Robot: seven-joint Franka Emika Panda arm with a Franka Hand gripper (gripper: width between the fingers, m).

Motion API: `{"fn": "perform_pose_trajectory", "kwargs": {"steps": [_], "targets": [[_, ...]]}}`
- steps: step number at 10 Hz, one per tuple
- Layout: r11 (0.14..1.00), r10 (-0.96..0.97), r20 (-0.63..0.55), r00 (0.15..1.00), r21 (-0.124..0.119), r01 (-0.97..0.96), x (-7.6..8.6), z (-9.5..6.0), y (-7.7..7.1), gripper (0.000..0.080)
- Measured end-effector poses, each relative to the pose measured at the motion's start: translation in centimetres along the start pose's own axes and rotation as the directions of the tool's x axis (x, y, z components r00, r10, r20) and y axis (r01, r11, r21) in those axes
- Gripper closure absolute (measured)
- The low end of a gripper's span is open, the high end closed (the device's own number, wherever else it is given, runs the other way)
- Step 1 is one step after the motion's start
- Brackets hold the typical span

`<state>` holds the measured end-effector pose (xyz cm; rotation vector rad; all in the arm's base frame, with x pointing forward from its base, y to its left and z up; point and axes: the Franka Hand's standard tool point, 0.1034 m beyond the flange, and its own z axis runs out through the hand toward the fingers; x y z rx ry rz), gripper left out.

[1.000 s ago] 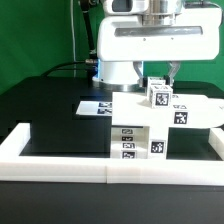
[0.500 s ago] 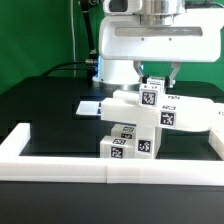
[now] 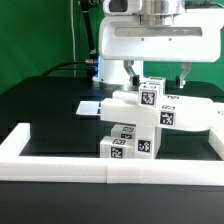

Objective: Assemble chair

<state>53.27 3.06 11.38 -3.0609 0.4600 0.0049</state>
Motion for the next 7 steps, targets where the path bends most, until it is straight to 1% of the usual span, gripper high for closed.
{"fn": "perform_pose_trajectory", "kwargs": {"steps": [7], "targets": [[1.000, 0.000, 0.000, 1.000, 0.000, 0.000, -0.01, 0.03, 0.01, 0.0151]]}}
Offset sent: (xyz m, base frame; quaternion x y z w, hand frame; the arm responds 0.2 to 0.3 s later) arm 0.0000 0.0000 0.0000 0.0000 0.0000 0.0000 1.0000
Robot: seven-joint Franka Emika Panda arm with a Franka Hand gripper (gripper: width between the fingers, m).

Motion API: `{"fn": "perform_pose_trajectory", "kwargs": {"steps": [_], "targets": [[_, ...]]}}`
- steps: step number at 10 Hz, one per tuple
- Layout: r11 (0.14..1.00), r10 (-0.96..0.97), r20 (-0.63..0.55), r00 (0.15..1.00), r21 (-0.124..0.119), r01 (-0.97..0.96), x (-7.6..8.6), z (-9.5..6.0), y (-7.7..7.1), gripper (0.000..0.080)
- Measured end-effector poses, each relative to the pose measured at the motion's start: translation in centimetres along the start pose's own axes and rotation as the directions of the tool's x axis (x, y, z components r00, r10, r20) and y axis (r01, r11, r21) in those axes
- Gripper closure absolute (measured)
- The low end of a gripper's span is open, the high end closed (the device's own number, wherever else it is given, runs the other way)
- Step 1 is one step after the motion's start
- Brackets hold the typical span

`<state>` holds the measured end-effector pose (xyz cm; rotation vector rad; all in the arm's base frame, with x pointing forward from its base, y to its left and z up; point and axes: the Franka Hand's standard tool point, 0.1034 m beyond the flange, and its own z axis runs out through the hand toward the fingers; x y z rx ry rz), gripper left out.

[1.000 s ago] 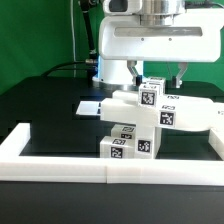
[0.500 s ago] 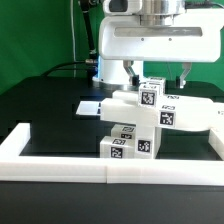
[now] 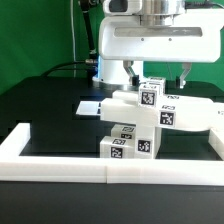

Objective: Assemble chair

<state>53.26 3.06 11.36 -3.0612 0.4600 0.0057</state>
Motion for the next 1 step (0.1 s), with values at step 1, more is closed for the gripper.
{"fn": "perform_pose_trajectory", "kwargs": {"steps": [1], "targets": [[1.000, 0.000, 0.000, 1.000, 0.000, 0.000, 0.00, 0.01, 0.00, 0.0151]]}}
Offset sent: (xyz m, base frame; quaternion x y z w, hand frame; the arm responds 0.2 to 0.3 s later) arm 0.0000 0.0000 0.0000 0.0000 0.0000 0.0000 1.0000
